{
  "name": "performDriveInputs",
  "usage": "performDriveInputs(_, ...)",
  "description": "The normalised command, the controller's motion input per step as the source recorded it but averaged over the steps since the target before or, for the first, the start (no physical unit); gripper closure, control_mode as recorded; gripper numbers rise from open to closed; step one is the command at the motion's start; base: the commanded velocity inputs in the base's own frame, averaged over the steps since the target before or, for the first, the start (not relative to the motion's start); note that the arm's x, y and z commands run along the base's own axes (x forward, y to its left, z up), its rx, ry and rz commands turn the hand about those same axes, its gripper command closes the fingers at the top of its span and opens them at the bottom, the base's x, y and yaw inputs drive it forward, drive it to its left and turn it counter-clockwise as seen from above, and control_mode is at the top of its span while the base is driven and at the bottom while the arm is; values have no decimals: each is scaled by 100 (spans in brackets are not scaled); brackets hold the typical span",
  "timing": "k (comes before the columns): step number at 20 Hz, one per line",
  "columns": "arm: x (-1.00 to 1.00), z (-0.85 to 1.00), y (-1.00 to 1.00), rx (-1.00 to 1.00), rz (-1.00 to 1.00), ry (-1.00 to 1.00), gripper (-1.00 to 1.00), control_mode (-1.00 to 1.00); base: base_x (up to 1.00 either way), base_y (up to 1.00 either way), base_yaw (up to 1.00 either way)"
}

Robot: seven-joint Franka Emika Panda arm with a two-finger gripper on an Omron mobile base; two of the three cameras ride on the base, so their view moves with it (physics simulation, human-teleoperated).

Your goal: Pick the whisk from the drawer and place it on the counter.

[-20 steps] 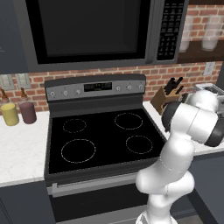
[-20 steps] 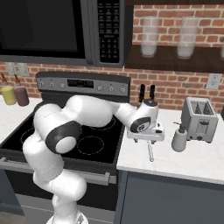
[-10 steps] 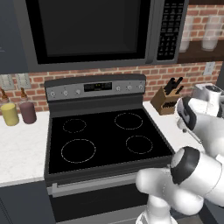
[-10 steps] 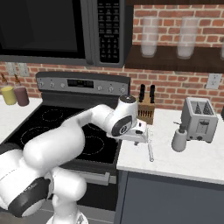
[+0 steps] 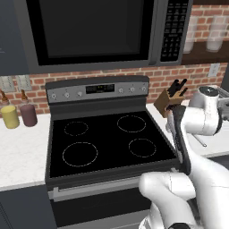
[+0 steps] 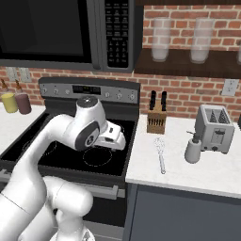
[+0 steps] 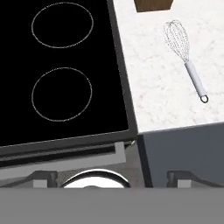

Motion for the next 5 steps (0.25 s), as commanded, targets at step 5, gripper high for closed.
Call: performDriveInputs(5,-23,92,100,-3,-4,-3,-100,-100,0,0,0)
